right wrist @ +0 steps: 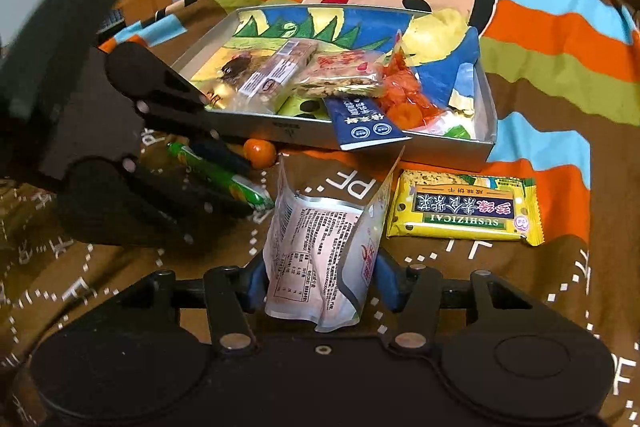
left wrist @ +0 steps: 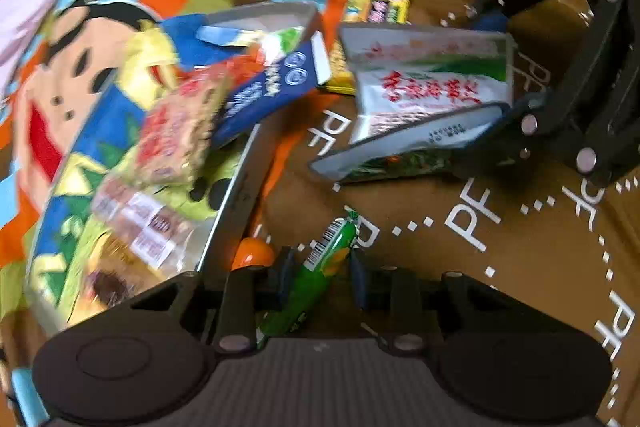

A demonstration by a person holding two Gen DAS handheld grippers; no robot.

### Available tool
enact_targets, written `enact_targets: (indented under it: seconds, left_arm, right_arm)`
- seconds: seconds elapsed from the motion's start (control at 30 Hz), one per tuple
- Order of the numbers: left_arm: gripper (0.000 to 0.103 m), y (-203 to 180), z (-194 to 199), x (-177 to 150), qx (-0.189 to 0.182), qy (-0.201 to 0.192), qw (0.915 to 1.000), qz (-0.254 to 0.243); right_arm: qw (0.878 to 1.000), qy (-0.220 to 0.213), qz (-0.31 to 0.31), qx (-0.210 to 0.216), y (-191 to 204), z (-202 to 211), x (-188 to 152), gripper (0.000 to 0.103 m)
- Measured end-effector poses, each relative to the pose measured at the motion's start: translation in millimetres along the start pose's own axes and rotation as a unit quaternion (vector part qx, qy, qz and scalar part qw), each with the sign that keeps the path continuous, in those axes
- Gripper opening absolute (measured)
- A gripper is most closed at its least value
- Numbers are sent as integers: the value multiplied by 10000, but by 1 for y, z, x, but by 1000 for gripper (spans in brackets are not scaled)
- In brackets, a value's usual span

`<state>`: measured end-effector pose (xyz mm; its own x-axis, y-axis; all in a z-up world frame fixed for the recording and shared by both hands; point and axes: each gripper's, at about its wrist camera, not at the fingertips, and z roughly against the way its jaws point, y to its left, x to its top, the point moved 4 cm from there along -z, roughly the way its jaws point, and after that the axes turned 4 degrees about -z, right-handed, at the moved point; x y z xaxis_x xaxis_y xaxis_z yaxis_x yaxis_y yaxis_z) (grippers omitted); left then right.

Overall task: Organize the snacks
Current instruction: 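Lift the seaweed bag with the right tool while the left tool lifts the sausage toward the tray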

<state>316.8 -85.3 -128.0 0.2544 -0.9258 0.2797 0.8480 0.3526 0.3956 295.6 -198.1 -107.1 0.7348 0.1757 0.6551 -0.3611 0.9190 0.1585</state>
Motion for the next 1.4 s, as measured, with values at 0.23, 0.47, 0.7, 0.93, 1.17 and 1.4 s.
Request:
enact_targets:
  seconds: [0.23,0.47,0.7,0.93,1.17,1.4]
  left_arm:
    - [38,23,-6,-5,-539,89,9973,489]
    - [34,17,21,-8,191,-151,9960,862]
    - [24,25,56,-10,787,-565,9891,1109]
    - [18,43,79,-10,1082,-810,9789,1535]
    - [18,47,94,-13,1159,-983,9704,1875]
    - [18,47,111,-13,1202,-1111,9664,1980]
  right_arm:
    - [9999,-98,35,12,3,-6,4,56]
    - [9986,-310,371,-196,11,4,1,55]
    - [9955,-658,608,-298,17,16,3,55]
    - [9927,-832,828,-286,25,23,4,54]
    - [9912,-916,888,-344,31,34,0,54]
    - [9885,-1123,983,-259,41,48,-3,54]
